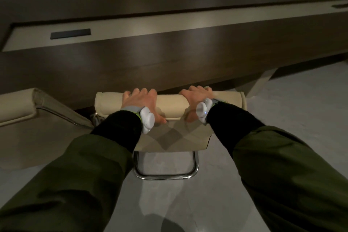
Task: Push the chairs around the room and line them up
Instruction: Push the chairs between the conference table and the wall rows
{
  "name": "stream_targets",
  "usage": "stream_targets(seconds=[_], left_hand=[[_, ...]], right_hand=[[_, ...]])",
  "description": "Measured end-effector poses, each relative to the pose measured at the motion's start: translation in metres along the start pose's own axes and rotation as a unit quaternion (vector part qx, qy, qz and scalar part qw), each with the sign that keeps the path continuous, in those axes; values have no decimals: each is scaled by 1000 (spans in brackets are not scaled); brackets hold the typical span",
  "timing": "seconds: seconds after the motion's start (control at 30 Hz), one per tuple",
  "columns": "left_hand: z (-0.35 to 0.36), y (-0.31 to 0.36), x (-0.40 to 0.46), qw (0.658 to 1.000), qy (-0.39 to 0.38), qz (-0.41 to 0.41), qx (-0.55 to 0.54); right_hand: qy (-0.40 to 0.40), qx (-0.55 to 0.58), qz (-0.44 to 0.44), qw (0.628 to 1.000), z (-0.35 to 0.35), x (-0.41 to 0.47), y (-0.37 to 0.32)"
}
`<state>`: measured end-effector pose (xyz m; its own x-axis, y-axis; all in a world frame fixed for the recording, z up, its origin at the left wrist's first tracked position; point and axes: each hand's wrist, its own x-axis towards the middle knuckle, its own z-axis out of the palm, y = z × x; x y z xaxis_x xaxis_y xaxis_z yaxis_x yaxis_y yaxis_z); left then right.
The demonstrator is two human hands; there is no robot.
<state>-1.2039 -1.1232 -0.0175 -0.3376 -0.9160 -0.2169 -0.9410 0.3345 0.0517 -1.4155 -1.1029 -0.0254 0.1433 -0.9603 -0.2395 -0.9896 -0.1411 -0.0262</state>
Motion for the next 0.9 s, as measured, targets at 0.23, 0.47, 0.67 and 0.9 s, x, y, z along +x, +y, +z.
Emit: stream_targets(seconds=[0.23,0.47,0.67,0.9], left_hand=[[0,26,16,998,14,-55,-13],[7,43,20,992,8,-124,10],[-2,46,8,989,-34,-141,-19],[-7,49,19,985,-35,-167,-40]], right_hand=[[-48,-29,-27,998,-7,32,31],[-37,11,-90,995,-6,32,49],[-43,5,-150,988,-9,38,51],[-24,-1,-174,984,-14,58,60]])
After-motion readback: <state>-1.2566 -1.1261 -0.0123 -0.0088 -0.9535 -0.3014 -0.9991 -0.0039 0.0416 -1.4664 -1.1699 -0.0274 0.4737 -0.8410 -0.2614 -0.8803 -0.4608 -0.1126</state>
